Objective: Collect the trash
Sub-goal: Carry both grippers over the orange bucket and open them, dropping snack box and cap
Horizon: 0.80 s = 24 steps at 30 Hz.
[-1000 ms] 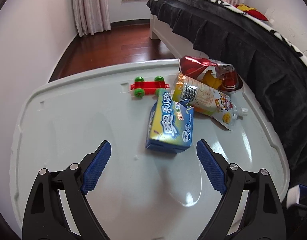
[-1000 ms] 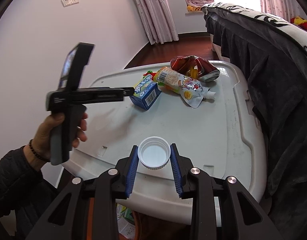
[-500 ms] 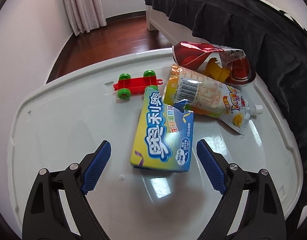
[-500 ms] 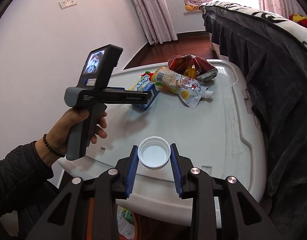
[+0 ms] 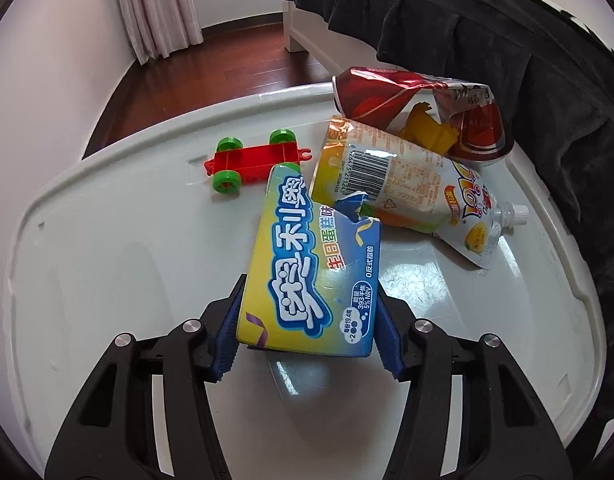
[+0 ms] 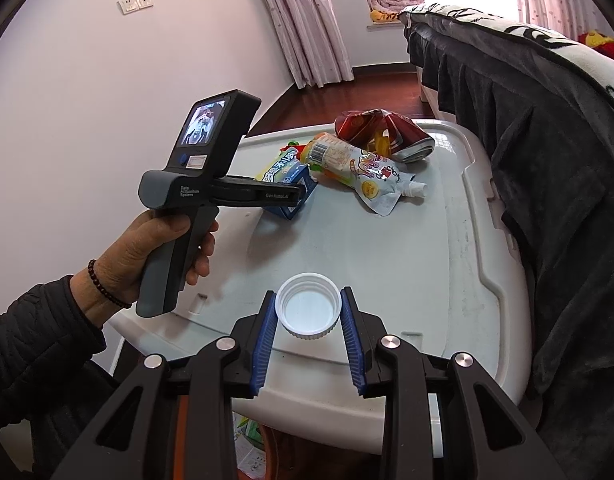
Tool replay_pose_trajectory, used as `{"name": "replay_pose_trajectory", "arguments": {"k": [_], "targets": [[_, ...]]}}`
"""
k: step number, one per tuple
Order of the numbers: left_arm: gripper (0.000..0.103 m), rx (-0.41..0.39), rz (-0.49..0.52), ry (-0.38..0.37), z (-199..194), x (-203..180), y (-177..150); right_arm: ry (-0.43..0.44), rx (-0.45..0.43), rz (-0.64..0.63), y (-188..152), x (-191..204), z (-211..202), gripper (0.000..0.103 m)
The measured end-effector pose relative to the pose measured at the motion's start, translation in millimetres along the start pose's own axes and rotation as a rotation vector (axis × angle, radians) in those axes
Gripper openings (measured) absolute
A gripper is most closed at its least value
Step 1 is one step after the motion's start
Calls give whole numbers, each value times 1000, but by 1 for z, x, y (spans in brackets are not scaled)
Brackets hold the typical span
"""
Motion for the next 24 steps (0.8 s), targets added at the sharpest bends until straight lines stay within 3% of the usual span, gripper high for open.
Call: {"name": "replay_pose_trajectory", "arguments": {"k": [7,12,24], "targets": [[54,-31,-21,-30,-26,1,-7,2,-13,0,3,-1,-2,32],[53,-38,-15,-65,-63,-1,-31,15,-17,-11,3,3,-3,32],[54,-36,-84,-106,-164,10,-139,64,-34,-68,-2,32,-9,32]]}}
Point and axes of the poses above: each gripper's, at about its wrist camera, not at the fingertips, and z roughly the way its jaws point, x to its left, y to its top, the point moved 10 cm from there along z, roughly the way its jaws point, and after that the axes turned 2 degrees about y, right-handed, at the moved point
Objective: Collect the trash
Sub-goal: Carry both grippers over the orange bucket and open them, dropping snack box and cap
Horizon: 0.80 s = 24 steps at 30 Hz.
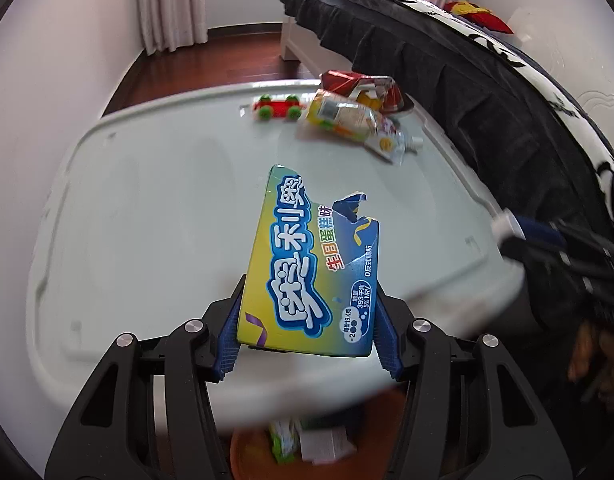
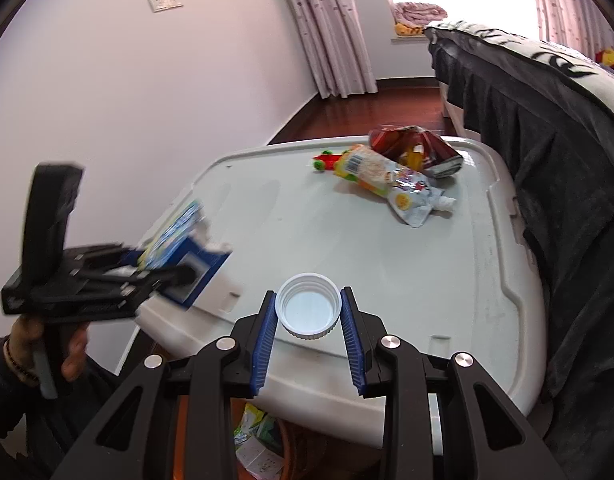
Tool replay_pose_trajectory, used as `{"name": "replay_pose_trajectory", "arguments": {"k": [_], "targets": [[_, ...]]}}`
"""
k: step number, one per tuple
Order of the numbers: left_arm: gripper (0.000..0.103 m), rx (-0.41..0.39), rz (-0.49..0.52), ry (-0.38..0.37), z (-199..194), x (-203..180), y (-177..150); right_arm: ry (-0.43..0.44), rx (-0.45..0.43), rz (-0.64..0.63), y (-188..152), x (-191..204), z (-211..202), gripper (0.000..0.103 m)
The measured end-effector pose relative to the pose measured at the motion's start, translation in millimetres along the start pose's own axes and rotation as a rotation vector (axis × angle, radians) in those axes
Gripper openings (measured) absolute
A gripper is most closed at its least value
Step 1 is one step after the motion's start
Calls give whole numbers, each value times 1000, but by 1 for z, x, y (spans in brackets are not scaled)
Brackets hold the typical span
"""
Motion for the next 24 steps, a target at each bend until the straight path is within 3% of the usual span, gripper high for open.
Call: {"name": "replay_pose_trajectory", "arguments": {"k": [4,10,16,21,24], "targets": [[54,16,-22,-10,-25,2,-38,22,-2,-26,-7,19,-4,32],[54,102,-47,-31,-37,-4,-106,88,62,-37,-48,55,-1,32],[54,246,-87,-22,-18,-4,-171,133,178,-87,-94,94,17,32],[55,423,-88,-3,11,-6,-216,147,323,-136,-132,118,45,33],[56,521,-60,33,26,-5,-237,141,374,-161,-148,126,56,52]]}}
Point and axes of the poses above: each gripper's, at about its wrist camera, not at the fingertips, and z roughly the way its jaws point, x to its left, y to its top, the point moved 10 cm from there along z, roughly the way its jaws point, and after that the axes turned 2 degrees about y, right-handed, at the moved point
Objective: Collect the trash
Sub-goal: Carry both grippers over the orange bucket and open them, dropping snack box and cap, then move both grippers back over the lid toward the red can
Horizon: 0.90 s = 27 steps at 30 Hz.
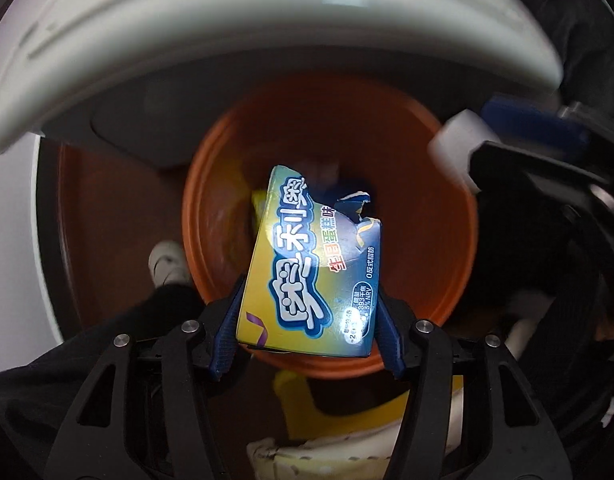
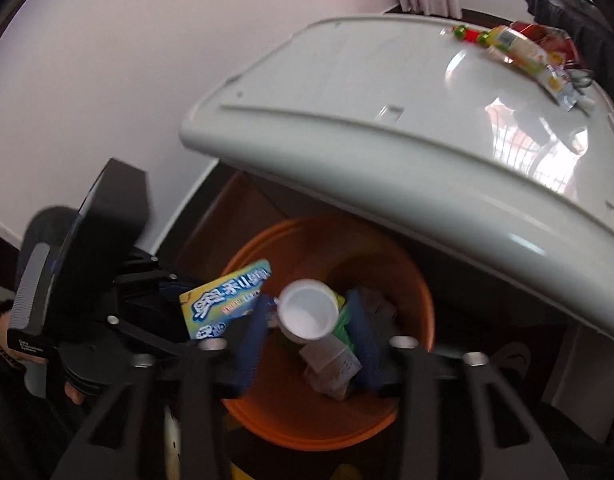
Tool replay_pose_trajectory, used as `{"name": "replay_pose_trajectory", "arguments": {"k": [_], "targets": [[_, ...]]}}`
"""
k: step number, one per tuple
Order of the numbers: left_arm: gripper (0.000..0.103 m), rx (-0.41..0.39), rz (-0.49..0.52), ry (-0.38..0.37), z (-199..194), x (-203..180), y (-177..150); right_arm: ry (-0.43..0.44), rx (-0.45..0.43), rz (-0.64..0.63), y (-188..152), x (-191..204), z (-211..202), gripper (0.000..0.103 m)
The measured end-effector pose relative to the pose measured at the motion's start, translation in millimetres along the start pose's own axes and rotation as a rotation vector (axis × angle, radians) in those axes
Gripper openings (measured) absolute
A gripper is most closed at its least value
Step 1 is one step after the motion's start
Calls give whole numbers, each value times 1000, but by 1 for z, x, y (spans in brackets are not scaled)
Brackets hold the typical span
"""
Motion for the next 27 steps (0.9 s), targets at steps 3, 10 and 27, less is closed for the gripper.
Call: {"name": "replay_pose_trajectory", "arguments": {"k": [3,10,27], "targets": [[60,27,-5,26,7,3,-1,-22,8,-17,-1,0,4,52],[62,-20,-34,35,-4,10,2,-21,-45,4,4,-2,-12,52],[68,-495,-78,-30,-155,19,182,-293,-354,-29,117,-104,-146,65]]}}
Point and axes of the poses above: each gripper's, at about its wrist camera, not at the fingertips, and z roughly the way its jaws point, x to its left, y to its top, the point moved 10 cm from there along z, roughly the way its jaws point, and after that the axes turned 2 degrees about y, right-handed, at the moved point
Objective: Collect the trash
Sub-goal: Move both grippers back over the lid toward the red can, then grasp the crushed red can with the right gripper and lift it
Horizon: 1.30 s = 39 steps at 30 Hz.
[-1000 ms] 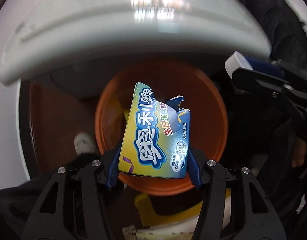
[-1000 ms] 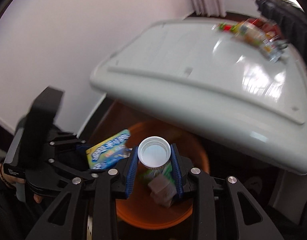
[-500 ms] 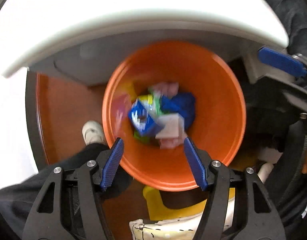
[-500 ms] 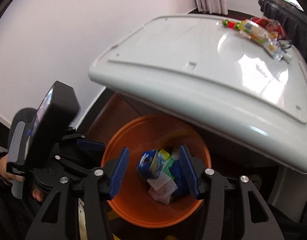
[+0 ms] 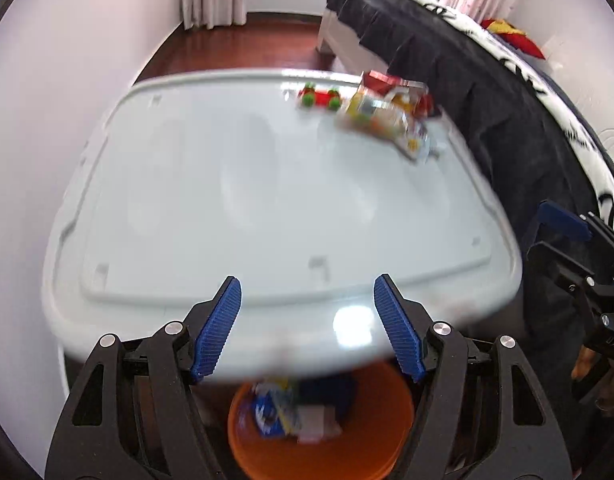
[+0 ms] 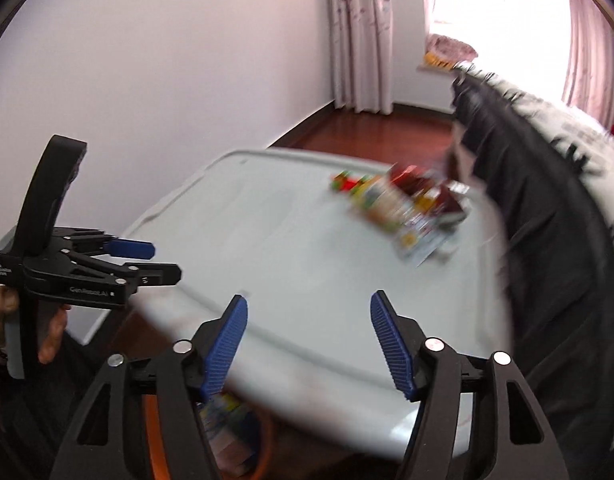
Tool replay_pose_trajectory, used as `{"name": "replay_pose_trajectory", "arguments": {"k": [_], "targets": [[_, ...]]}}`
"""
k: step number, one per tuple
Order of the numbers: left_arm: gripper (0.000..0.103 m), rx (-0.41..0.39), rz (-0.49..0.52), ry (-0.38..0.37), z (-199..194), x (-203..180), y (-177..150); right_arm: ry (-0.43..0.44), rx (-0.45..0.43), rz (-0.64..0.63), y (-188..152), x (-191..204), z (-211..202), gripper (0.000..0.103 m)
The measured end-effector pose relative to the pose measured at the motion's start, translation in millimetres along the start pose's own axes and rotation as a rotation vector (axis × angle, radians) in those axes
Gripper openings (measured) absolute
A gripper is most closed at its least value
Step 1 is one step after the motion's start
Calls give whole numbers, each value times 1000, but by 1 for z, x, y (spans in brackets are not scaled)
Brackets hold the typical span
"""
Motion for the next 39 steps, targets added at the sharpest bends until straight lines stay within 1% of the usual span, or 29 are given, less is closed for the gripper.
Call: {"name": "replay_pose_trajectory", "arguments": {"k": [3,5,7,12,15,17,19,23,24,25,31,34,35,39], "targets": [[68,-20,15,2,10,-10,25,-66,-27,-33,23,-23,3,69],[68,-19,22,-7,21,-16,38,-110,-34,-60,39,-40,11,69],[68,-18,25,-3,32,-20,42,-136,-39,-65,53,-58,21,70],[68,3,23,-5,59,-24,58,-195,-2,-70,78,-100,67,70],[68,11,47,9,72,-24,67,-232,33,-93,87,-119,96,70],[68,11,54,11,76,-24,73,-259,66,-108,91,-134,119,67],[68,11,61,12,81,-23,77,-271,91,-120,94,-143,136,63],[68,26,61,6,91,-20,79,-302,142,-153,100,-158,170,60],[68,32,59,4,94,-20,79,-311,151,-163,101,-159,175,58],[68,38,60,0,96,-19,79,-325,162,-181,103,-161,182,58],[68,46,49,-17,98,-16,80,-374,212,-222,110,-170,203,55],[68,41,49,-21,95,-17,82,-389,221,-228,114,-176,210,53],[68,39,51,-20,95,-16,82,-390,226,-225,115,-178,213,51],[68,43,46,-23,95,-15,82,-395,258,-214,115,-187,224,38]]}}
Point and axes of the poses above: each gripper's, at about its wrist camera, not at the fingertips, and z roughly the way its jaws point, x to its left, y to its top, the point moved 10 cm from there along z, roughly the way its jaws point, and after that the axes turned 2 degrees about y, right-handed, at the moved point
